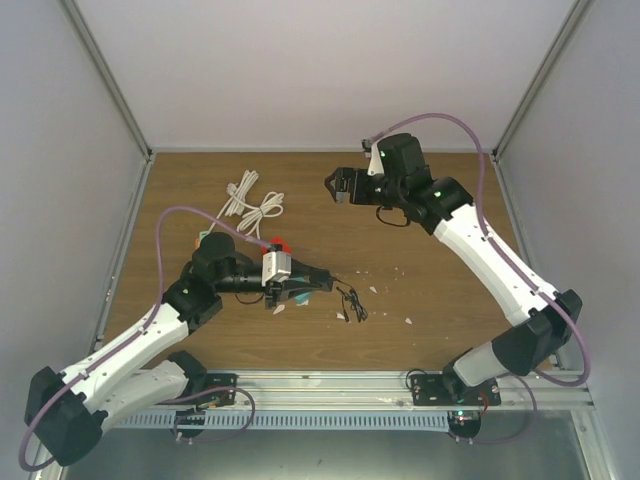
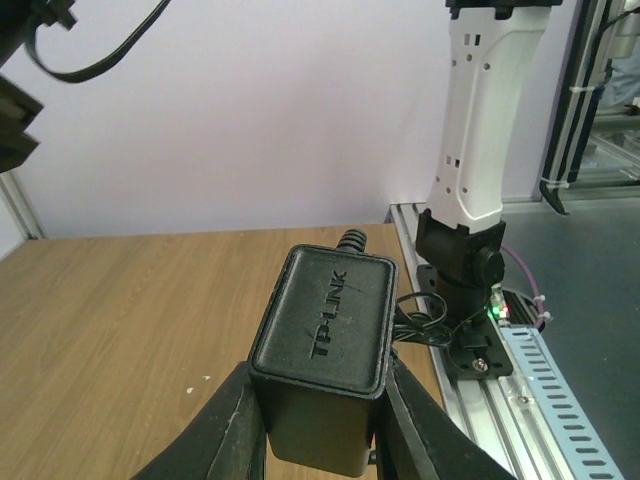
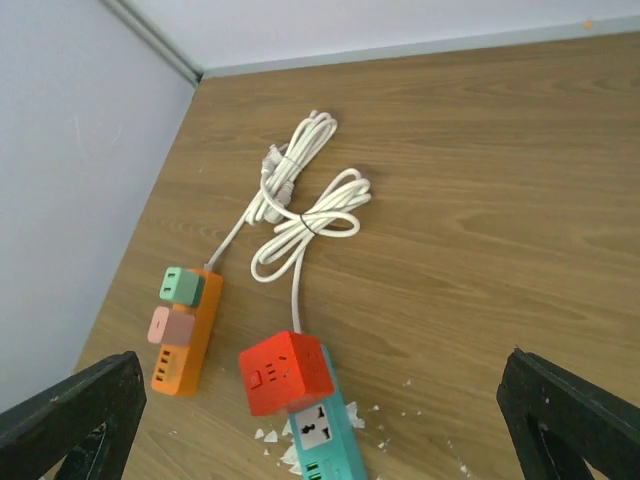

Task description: Insert the plug

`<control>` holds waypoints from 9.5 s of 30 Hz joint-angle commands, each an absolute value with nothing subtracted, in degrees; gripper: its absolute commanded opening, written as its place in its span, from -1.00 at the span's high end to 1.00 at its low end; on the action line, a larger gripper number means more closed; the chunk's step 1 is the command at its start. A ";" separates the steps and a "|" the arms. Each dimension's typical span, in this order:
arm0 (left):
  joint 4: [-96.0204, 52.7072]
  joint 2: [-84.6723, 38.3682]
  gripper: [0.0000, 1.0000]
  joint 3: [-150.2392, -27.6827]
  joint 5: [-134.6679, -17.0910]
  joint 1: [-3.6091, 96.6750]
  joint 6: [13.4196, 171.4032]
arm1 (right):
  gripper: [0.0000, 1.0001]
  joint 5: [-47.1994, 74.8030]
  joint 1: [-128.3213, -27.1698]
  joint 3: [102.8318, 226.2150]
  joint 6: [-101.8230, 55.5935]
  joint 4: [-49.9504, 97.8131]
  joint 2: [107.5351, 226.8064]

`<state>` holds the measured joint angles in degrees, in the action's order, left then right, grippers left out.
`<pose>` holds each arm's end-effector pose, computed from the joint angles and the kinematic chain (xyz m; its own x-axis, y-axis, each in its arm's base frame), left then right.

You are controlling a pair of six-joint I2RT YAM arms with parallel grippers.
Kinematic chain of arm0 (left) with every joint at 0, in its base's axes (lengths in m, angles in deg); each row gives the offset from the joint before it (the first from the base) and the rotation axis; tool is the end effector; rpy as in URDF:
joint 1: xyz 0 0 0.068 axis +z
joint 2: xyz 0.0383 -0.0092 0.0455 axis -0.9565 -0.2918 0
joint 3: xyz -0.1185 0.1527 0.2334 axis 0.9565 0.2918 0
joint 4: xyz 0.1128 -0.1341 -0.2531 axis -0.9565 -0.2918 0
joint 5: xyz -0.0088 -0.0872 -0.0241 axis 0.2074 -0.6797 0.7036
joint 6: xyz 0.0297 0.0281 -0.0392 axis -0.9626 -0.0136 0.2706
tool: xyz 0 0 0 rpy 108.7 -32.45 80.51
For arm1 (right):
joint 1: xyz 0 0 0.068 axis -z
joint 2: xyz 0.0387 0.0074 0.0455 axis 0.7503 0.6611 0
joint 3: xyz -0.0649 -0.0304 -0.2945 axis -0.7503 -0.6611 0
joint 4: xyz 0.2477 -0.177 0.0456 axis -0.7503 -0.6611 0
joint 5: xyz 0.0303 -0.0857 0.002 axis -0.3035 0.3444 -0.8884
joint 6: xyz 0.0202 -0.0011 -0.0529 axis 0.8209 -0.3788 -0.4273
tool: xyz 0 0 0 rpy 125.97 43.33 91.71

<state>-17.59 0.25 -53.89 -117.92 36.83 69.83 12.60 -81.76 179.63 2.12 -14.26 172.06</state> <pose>0.1725 -0.1639 0.3134 0.0688 0.1006 -0.9925 0.9961 0.0480 0.0739 0.3157 0.2134 0.4289 -0.7403 0.1428 -0.6569 -0.2998 0.8045 0.5128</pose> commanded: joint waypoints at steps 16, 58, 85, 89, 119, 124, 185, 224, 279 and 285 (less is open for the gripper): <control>-15.56 -2.69 1.00 -56.95 -114.78 36.65 70.77 | -0.99 5.46 -87.21 210.31 -9.08 -20.52 175.37; -27.23 -12.37 1.00 -61.02 -102.02 31.37 65.01 | -0.77 -4.85 -93.48 156.79 -27.03 -19.73 144.73; -27.68 -10.84 1.00 -59.56 -109.17 29.71 61.69 | -0.45 1.74 -101.28 152.81 -34.31 -19.42 145.11; -26.91 -6.03 1.00 -57.46 -111.24 29.70 61.07 | -0.53 3.74 -101.27 152.59 -34.39 -19.53 144.40; -26.65 -3.58 1.00 -56.48 -112.78 29.61 60.73 | -0.05 -3.32 -102.89 153.85 -35.63 -19.02 145.45; -26.66 -3.33 1.00 -56.43 -112.88 29.61 60.71 | -0.01 -3.02 -103.01 153.58 -35.38 -19.42 146.18; -23.92 2.24 0.51 -54.19 -114.31 29.61 60.26 | 0.99 -4.96 -103.37 154.90 -36.01 -15.21 145.51; -16.86 -1.54 -0.98 -54.74 -92.08 32.86 71.06 | 0.99 10.53 -102.89 151.39 -30.24 -7.19 144.27; -16.90 -14.51 -0.98 -58.36 -77.75 59.23 95.51 | 0.99 24.26 -102.06 145.94 -11.52 35.14 188.15; -17.08 -15.17 -0.98 -58.62 -77.83 59.23 95.51 | 0.99 24.43 -101.88 143.62 -10.94 35.90 187.22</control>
